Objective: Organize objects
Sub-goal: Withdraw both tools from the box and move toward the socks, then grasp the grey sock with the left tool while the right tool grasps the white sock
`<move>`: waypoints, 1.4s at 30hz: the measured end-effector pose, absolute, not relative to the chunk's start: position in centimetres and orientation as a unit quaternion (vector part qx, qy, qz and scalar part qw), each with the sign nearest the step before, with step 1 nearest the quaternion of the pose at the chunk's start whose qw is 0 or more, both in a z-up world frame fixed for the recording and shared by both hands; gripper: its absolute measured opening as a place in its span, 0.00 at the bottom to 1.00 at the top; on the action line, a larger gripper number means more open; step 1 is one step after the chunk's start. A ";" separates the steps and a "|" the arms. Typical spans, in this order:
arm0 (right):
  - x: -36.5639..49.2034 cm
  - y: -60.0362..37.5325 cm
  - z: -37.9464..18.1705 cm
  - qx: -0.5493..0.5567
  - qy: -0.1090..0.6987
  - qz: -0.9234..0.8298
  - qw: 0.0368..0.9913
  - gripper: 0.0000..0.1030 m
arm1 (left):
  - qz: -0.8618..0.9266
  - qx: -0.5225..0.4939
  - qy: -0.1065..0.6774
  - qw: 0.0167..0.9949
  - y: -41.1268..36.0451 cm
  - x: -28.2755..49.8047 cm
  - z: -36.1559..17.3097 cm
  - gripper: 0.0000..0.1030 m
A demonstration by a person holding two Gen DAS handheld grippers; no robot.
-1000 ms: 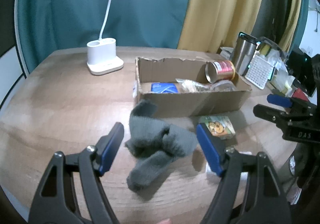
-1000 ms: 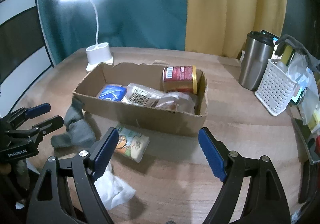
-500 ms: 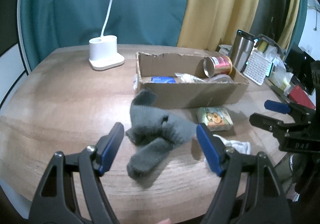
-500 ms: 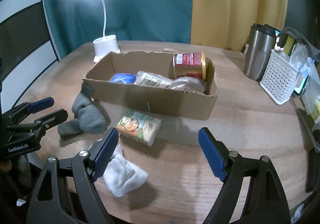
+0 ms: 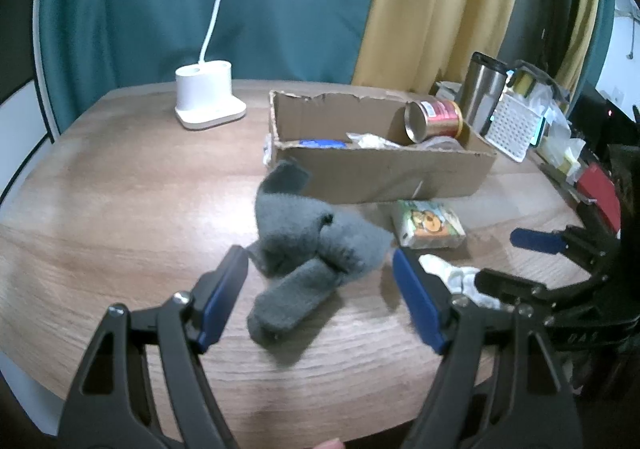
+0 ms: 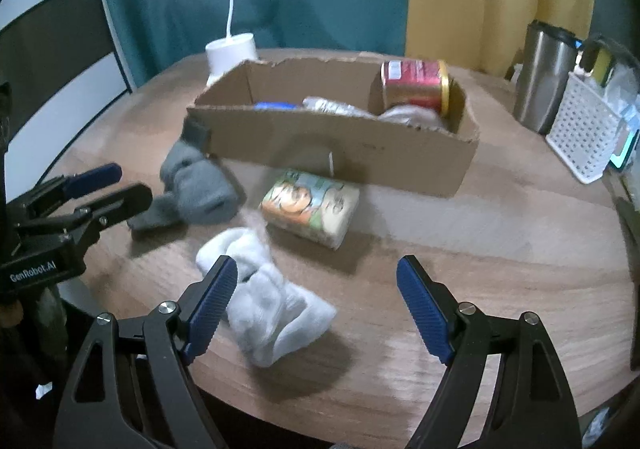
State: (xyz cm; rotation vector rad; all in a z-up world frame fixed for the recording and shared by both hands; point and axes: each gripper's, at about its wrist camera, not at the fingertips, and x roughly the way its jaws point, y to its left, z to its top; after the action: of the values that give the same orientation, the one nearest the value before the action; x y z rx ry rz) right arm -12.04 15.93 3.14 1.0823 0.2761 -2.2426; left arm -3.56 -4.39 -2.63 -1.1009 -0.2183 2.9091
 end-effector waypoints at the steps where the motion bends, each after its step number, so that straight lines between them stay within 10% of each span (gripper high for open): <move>1: -12.0 15.9 2.9 0.414 0.105 -0.849 0.312 0.82 | 0.933 -0.354 -0.070 0.012 -4.3 -3.6 -2.7 0.74; 42: -13.7 17.5 1.4 0.458 0.052 -0.841 0.282 0.82 | 0.926 -0.374 -0.033 0.038 -3.3 -7.2 -4.7 0.74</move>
State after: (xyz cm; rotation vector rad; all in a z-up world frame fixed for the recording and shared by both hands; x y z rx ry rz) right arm -13.70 17.46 1.45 1.2275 0.1404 -2.2537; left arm -7.17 -3.27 -4.68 -1.1474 -0.0999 2.8409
